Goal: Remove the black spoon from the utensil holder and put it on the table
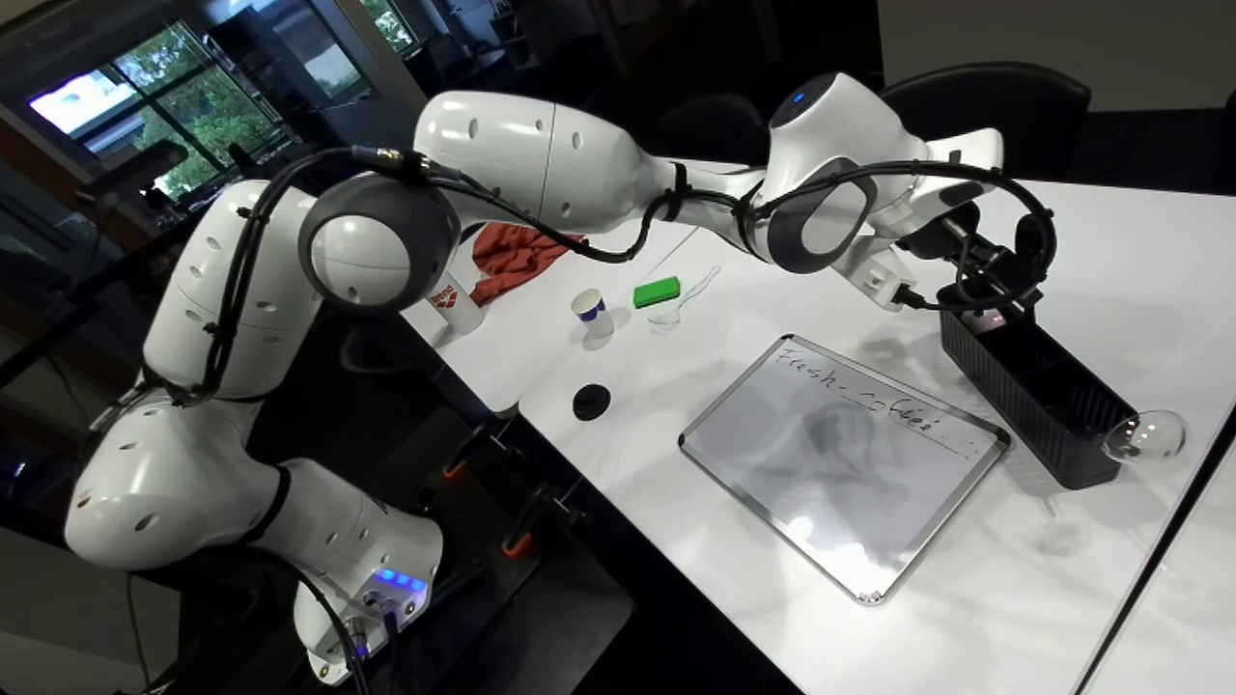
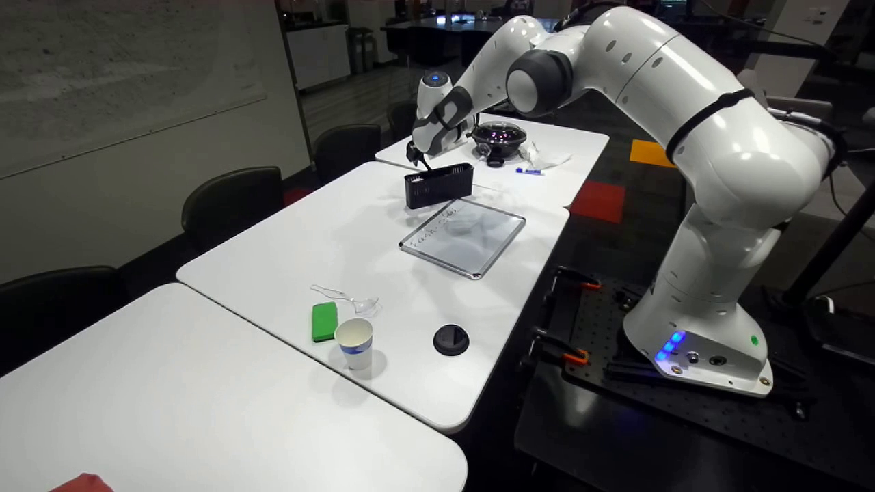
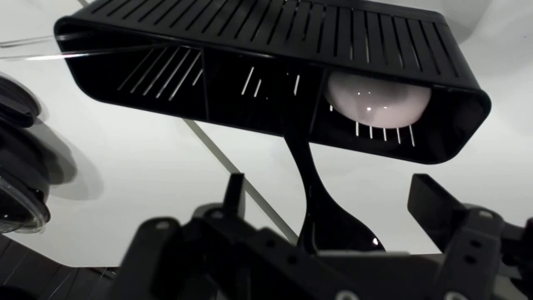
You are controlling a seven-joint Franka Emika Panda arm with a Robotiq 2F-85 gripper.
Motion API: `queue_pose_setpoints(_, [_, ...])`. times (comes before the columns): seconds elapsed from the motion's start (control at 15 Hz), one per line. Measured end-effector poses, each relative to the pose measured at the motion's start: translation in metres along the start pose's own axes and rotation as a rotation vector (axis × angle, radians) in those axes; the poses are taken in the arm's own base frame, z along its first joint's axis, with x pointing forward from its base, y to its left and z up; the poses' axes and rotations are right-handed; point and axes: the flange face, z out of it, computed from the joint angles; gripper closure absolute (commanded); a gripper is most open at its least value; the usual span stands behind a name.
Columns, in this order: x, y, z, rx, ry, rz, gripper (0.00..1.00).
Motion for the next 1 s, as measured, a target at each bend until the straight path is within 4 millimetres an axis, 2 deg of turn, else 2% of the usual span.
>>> queue_pose_setpoints(0.47, [0.007, -0.004, 0.017, -0.030, -0.019, -0.026, 0.00])
queue_pose_setpoints(0.93, [0.010, 0.001, 0.030, -0.047, -0.030, -0.026, 0.00])
queue_pose_setpoints(1.0, [0.011, 0.003, 0.032, -0.049, -0.032, -0.025, 0.25])
